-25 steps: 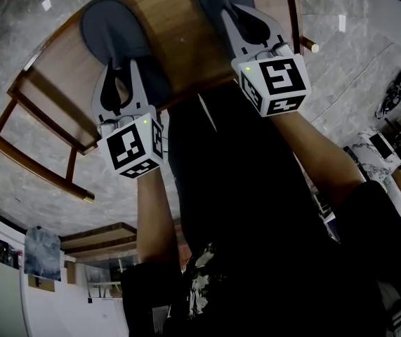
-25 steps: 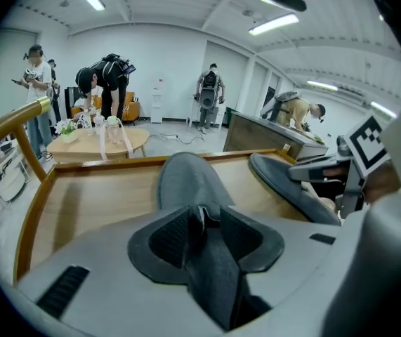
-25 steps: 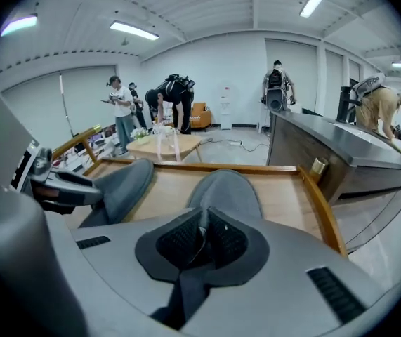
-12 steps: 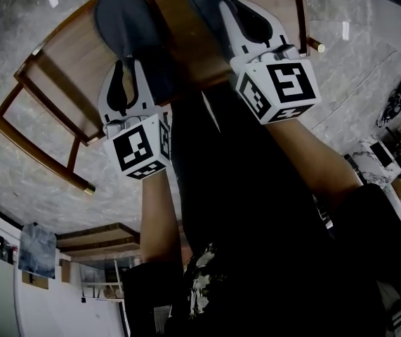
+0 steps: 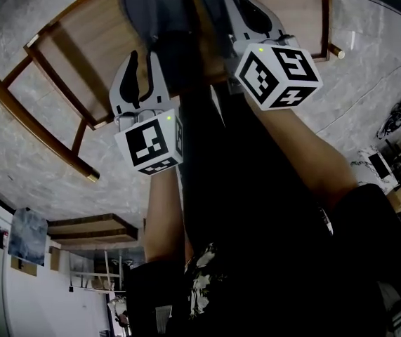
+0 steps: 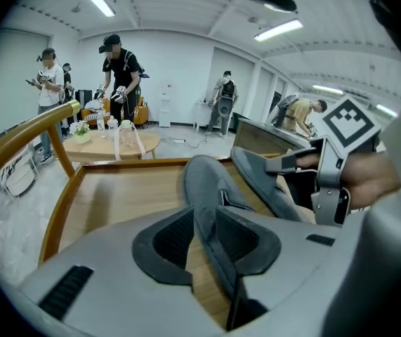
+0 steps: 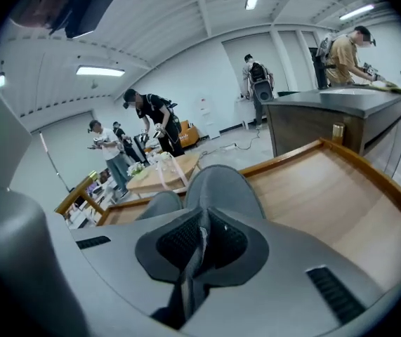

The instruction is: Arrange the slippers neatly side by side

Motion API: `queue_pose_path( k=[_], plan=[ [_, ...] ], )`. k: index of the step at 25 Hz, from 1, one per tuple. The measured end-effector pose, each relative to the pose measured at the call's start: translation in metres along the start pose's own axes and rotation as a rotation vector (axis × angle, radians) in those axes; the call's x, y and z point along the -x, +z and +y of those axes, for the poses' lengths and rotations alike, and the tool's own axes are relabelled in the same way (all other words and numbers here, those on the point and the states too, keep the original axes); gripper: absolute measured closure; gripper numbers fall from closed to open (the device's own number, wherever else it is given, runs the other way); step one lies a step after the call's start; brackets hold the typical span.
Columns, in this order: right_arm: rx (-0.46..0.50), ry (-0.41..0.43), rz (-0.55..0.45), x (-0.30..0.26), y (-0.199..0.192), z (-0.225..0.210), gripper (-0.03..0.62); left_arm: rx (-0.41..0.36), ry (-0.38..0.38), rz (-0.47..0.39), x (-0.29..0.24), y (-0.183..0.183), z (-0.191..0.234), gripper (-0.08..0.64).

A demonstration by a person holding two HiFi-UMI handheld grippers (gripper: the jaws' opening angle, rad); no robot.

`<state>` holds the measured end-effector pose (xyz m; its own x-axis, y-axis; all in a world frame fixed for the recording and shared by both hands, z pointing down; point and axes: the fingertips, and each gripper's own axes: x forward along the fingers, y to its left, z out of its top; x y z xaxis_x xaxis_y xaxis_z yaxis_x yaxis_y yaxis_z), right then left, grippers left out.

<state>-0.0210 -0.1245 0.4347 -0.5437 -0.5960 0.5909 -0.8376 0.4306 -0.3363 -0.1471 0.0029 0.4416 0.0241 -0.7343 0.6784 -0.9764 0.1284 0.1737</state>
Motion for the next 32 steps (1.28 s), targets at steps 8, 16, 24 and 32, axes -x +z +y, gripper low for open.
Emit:
queue_pose_path(
  k=[8, 16, 24, 32],
  plan=[
    [-0.033, -0.003, 0.011, -0.004, -0.013, 0.007, 0.575, -0.012, -0.025, 0.002, 0.000, -0.004, 0.001, 0.468],
    [-0.124, -0.016, 0.038, 0.002, -0.029, 0.005, 0.575, -0.047, -0.044, 0.001, -0.002, -0.002, -0.003, 0.468],
    [-0.182, -0.027, 0.051, -0.002, -0.032, 0.010, 0.575, -0.066, -0.066, 0.010, -0.004, -0.004, -0.010, 0.468],
    [-0.044, 0.118, 0.038, 0.000, -0.024, 0.029, 0.525, -0.064, -0.080, 0.031, -0.007, -0.010, -0.014, 0.466]
  ],
)
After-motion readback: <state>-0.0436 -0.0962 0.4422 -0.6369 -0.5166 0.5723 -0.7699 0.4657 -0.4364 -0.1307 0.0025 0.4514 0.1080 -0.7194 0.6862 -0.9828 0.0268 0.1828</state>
